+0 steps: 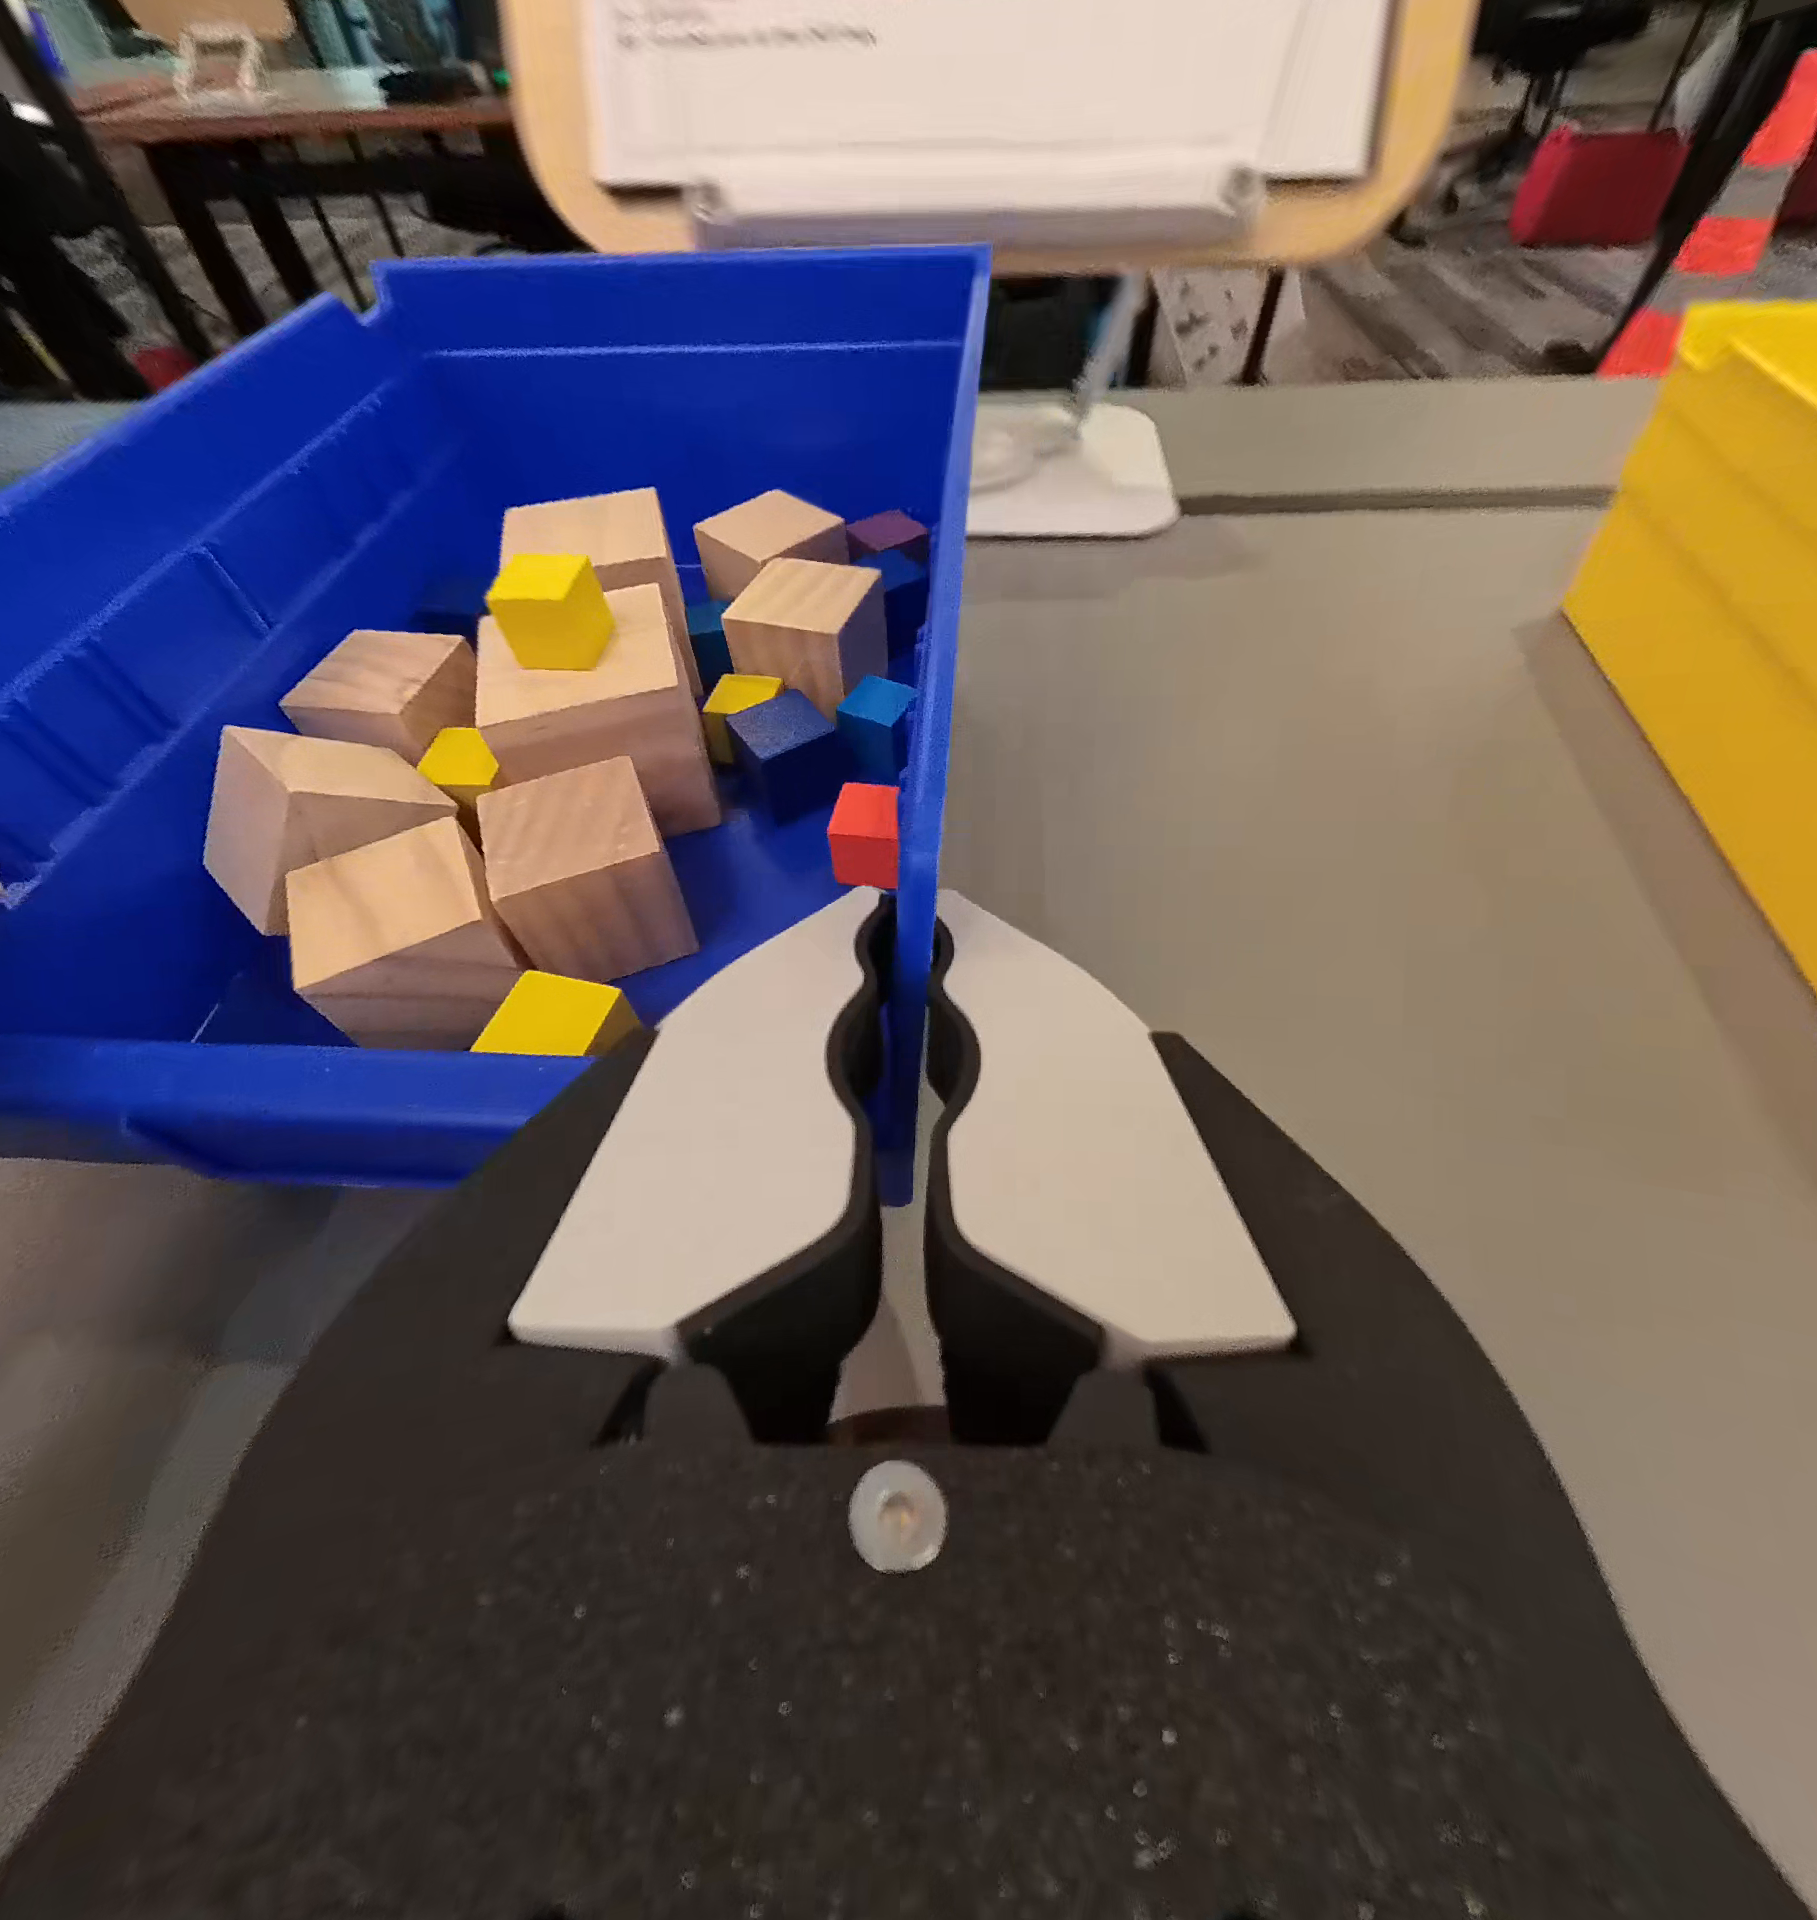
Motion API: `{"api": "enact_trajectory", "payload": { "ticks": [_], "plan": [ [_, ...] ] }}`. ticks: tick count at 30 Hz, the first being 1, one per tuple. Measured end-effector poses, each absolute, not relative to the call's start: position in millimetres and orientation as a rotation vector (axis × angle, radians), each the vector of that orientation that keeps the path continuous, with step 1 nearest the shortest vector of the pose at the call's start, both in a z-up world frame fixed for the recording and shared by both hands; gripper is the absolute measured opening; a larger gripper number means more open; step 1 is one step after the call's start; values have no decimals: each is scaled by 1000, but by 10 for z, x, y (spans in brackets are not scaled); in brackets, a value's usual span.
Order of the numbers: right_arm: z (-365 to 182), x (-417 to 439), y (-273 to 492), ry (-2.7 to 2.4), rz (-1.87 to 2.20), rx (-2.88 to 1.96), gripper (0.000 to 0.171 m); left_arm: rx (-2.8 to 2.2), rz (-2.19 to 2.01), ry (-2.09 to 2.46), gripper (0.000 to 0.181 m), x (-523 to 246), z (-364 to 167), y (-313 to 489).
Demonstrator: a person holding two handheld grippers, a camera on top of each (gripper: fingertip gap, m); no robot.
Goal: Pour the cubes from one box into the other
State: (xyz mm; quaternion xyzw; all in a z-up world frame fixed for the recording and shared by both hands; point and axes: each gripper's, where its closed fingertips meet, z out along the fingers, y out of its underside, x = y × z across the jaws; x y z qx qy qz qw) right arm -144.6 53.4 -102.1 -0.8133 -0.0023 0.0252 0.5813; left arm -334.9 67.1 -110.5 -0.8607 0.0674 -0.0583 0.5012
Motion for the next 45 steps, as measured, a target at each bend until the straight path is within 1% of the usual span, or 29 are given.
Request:
{"api": "enact_trajectory", "payload": {
  "ticks": [4, 7, 10, 13, 16, 19, 20, 21, 22, 24, 26, 28, 30, 32, 33, 35, 37, 39, 40, 41, 42, 43, 45],
  "plan": [
    [-865, -2229, 493, -70, 132, -1852, 3, -2040, -100, 132, 2, -4128, -943, 532],
    [-904, -2875, 409, -132, 161, -1860, 4, -2065, -101, 88, 2, -4768, -1013, 420],
    [-1049, -3324, 379, -136, 200, -1889, 4, -2088, -79, 44, 2, -5226, -1125, 333],
    [-1174, -3536, 382, -141, 243, -1920, 4, -2085, -39, 53, 2, -5444, -1172, 315],
    [-1269, -3571, 383, -151, 247, -1946, 5, -2070, -47, 49, 3, -5484, -1269, 360],
    [-1270, -3597, 383, -172, 359, -1959, 9, -2070, -78, 2, 3, -5492, -1278, 390],
    [-1270, -3596, 360, -226, 379, -1972, 10, -2068, -89, 2, 6, -5483, -1250, 375],
    [-1261, -3572, 321, -286, 391, -1986, 16, -2048, -96, -5, 18, -5487, -1172, 342],
    [-1222, -3515, 266, -338, 408, -1988, 28, -2023, -80, -33, 32, -5537, -1051, 287],
    [-1046, -3328, 94, -456, 479, -1942, 32, -1926, -61, -99, 47, -5640, -673, 133],
    [-793, -2880, -4, -518, 452, -1853, 34, -1805, -111, -117, 53, -5538, -222, -23],
    [-566, -2190, 7, -506, 369, -1780, 35, -1732, -200, -15, 59, -5043, 105, -92],
    [-394, -1240, 92, -387, 260, -1747, 35, -1739, -208, 171, 60, -4240, 178, -69],
    [-224, -78, 155, -198, 109, -1689, 35, -1782, -234, 361, 67, -3208, 15, -23],
    [-175, 535, 143, -107, 22, -1658, 35, -1811, -288, 437, 75, -2655, -122, -14],
    [-171, 1683, 64, 75, -143, -1646, 35, -1890, -443, 544, 73, -1615, -445, -10],
    [-280, 2567, -73, 168, -295, -1682, 35, -1973, -569, 618, 78, -768, -717, 16],
    [-512, 3029, -131, 221, -273, -1748, 35, -1970, -616, 609, 73, -152, -808, 169],
    [-678, 3066, -93, 255, -142, -1804, 38, -1959, -646, 598, 68, 122, -844, 240],
    [-810, 3000, -26, 277, 24, -1837, 41, -1965, -684, 600, 71, 387, -899, 277],
    [-891, 2913, 41, 286, 162, -1839, 40, -1972, -721, 613, 74, 634, -961, 283],
    [-944, 2869, 104, 308, 241, -1826, 40, -1974, -743, 622, 73, 846, -1018, 281],
    [-1043, 2833, 232, 295, 270, -1835, 40, -1968, -772, 619, 73, 1176, -1095, 259]
  ]
}}
